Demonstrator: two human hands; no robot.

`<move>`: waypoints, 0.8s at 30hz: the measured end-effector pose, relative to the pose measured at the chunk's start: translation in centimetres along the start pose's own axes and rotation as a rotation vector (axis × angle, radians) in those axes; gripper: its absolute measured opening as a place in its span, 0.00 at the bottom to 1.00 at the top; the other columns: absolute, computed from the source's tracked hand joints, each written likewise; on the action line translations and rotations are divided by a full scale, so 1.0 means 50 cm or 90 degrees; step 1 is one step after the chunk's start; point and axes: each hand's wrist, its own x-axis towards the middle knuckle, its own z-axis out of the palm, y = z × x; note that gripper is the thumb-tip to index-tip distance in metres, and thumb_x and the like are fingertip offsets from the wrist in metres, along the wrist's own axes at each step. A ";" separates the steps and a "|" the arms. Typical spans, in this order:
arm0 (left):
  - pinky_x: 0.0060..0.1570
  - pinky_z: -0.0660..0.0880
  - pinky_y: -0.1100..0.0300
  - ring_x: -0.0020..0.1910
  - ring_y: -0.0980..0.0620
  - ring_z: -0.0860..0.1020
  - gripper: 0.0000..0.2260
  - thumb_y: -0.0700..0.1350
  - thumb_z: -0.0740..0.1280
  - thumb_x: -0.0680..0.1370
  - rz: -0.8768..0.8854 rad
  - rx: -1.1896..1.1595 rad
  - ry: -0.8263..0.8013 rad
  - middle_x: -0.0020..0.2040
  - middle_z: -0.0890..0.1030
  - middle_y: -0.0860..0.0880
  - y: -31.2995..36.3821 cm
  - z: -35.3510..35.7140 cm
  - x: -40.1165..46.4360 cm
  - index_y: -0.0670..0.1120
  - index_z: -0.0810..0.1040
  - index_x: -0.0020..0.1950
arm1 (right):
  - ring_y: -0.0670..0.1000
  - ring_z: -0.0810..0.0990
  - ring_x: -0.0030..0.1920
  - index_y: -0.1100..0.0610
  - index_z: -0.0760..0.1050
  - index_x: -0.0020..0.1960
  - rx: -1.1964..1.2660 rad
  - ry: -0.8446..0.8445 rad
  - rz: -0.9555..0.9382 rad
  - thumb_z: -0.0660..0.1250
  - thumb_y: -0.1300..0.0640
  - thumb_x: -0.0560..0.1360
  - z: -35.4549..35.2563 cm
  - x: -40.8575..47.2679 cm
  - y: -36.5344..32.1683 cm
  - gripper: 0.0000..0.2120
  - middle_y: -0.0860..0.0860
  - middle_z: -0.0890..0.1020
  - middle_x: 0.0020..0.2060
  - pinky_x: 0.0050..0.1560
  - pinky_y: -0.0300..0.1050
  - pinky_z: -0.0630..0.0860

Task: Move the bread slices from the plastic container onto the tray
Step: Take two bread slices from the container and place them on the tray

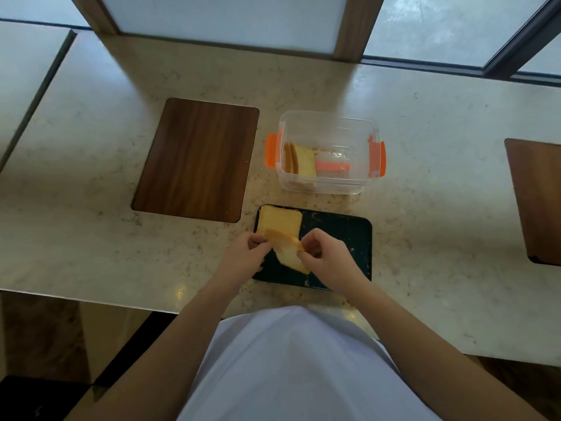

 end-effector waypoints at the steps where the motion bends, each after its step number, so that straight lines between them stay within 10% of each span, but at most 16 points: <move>1: 0.51 0.82 0.50 0.50 0.47 0.83 0.12 0.51 0.67 0.80 -0.036 -0.063 -0.006 0.55 0.81 0.44 0.001 0.002 0.002 0.46 0.75 0.59 | 0.42 0.80 0.43 0.46 0.76 0.51 -0.068 0.017 -0.055 0.70 0.53 0.77 0.002 -0.002 -0.004 0.05 0.42 0.81 0.44 0.45 0.39 0.79; 8: 0.43 0.82 0.54 0.48 0.45 0.85 0.16 0.41 0.69 0.78 -0.084 -0.273 -0.070 0.54 0.84 0.38 -0.020 0.004 0.013 0.41 0.74 0.65 | 0.48 0.74 0.44 0.53 0.76 0.49 -0.295 -0.005 -0.323 0.70 0.50 0.75 0.042 -0.007 -0.023 0.08 0.48 0.79 0.45 0.43 0.46 0.76; 12: 0.34 0.79 0.58 0.43 0.46 0.84 0.15 0.36 0.66 0.78 -0.097 -0.249 -0.078 0.54 0.83 0.38 -0.028 -0.002 0.018 0.40 0.74 0.65 | 0.43 0.74 0.51 0.46 0.76 0.58 -0.078 -0.027 -0.041 0.70 0.35 0.70 0.054 -0.002 0.002 0.22 0.42 0.74 0.52 0.49 0.39 0.75; 17: 0.43 0.81 0.52 0.52 0.40 0.82 0.17 0.35 0.67 0.78 -0.097 -0.222 -0.121 0.59 0.80 0.38 -0.044 -0.004 0.024 0.44 0.73 0.67 | 0.43 0.79 0.50 0.52 0.73 0.68 0.074 -0.061 0.241 0.73 0.45 0.74 0.034 0.009 0.060 0.25 0.44 0.79 0.55 0.45 0.37 0.76; 24: 0.37 0.72 0.65 0.48 0.52 0.79 0.19 0.37 0.67 0.78 0.057 0.091 0.045 0.49 0.78 0.52 -0.061 0.002 0.033 0.46 0.76 0.68 | 0.44 0.80 0.51 0.53 0.75 0.68 0.091 -0.067 0.223 0.71 0.56 0.76 0.053 0.011 0.062 0.21 0.43 0.81 0.52 0.49 0.40 0.79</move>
